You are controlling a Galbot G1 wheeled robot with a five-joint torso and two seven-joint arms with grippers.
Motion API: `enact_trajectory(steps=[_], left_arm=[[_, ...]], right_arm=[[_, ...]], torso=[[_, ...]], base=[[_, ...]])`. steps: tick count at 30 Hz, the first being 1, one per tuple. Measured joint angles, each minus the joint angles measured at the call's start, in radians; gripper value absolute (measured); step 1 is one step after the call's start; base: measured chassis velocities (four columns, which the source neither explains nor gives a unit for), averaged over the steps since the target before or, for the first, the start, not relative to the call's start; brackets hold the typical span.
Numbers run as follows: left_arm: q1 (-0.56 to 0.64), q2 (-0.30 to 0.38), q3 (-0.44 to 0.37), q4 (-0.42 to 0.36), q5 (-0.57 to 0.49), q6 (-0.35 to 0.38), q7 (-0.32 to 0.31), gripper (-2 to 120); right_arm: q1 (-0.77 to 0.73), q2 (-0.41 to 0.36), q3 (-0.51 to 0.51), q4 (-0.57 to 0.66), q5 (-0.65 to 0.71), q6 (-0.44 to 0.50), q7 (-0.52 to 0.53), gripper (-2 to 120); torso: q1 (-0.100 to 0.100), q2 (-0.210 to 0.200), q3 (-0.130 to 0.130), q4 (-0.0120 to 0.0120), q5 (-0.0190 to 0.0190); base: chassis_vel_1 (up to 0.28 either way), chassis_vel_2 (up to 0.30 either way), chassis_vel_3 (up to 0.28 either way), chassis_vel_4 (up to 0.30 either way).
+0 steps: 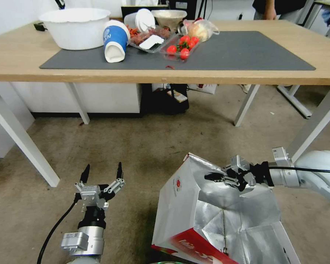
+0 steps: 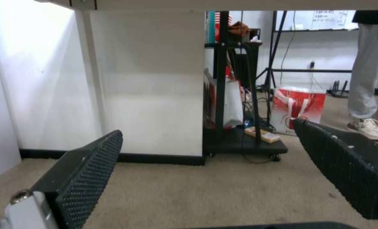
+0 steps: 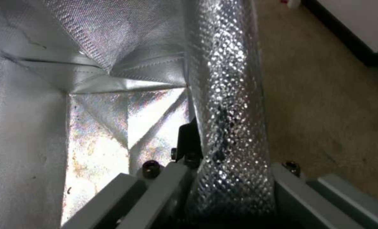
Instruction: Pick up the food delivery bag from the floor and place it on the table.
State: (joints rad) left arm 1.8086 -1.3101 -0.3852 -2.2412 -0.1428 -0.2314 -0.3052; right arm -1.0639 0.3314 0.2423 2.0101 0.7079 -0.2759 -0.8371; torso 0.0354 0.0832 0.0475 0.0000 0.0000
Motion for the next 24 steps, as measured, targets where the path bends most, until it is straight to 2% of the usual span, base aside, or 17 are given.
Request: enact_trajectory(steps=[24], left_arm=[[0.002,-0.001,-0.001,-0.009,-0.001,0.008,0.006,100]], right_arm=[[-0.024,-0.013,0.035,0.005,0.009,0.005,-0.005,0]], torso=[[0.017,0.105,0.089,0.0,0.0]], base=[[0.0,0.0,0.0,0.0]])
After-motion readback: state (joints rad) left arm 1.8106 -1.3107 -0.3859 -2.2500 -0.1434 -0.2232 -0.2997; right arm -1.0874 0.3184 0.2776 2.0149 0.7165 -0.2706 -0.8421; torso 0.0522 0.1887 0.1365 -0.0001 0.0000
